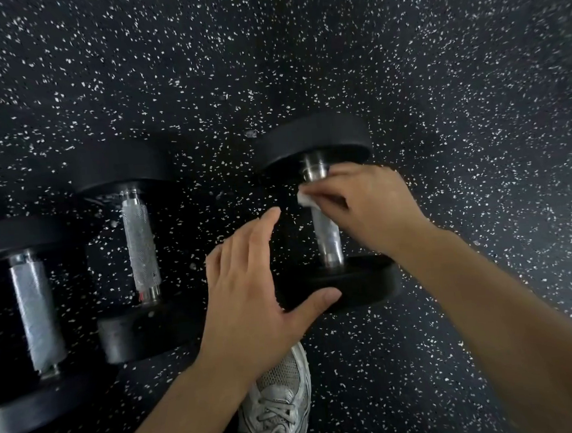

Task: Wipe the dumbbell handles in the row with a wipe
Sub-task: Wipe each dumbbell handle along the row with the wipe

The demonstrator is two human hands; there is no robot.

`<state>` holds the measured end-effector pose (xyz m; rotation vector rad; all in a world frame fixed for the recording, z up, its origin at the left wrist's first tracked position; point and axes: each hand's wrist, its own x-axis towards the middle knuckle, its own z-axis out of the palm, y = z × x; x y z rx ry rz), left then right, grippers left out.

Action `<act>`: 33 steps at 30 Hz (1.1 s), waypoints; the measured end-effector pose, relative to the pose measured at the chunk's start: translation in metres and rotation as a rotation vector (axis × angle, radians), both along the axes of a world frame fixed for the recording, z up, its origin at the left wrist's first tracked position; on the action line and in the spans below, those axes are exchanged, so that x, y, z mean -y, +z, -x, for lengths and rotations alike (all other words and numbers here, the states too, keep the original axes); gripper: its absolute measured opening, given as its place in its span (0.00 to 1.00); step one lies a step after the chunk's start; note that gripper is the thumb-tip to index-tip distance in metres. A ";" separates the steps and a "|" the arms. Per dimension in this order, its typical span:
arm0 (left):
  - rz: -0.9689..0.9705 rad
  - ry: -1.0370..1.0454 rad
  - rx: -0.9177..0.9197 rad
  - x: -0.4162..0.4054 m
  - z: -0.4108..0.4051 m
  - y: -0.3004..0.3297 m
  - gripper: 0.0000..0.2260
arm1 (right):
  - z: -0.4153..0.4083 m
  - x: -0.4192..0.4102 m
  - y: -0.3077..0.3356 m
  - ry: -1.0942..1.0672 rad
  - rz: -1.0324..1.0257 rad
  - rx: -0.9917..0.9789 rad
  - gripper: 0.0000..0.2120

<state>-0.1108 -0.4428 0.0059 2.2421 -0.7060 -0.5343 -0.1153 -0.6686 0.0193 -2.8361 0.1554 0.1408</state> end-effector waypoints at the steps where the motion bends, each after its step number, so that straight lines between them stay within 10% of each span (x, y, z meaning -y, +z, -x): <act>1: 0.000 -0.003 0.000 -0.001 0.000 0.000 0.47 | 0.003 0.000 0.004 0.051 0.000 -0.091 0.12; 6: 0.008 -0.025 -0.016 0.009 0.003 0.000 0.47 | 0.019 0.012 0.022 0.165 -0.109 -0.505 0.12; 9: 0.001 -0.045 -0.030 0.020 0.006 0.000 0.49 | 0.017 0.019 0.022 -0.068 -0.393 -0.224 0.13; 13: 0.007 -0.033 -0.062 0.024 0.005 0.001 0.51 | 0.016 0.037 0.004 -0.181 -0.270 0.001 0.13; 20: -0.053 -0.065 -0.017 0.005 -0.006 -0.003 0.51 | 0.030 0.036 0.018 0.010 -0.470 -0.571 0.12; 27: -0.189 -0.094 0.036 -0.035 -0.021 -0.007 0.50 | 0.007 0.009 -0.001 -0.243 -0.565 0.015 0.13; 33: -0.103 -0.064 -0.005 -0.034 -0.028 0.006 0.48 | 0.010 -0.006 -0.014 -0.107 -0.487 -0.111 0.12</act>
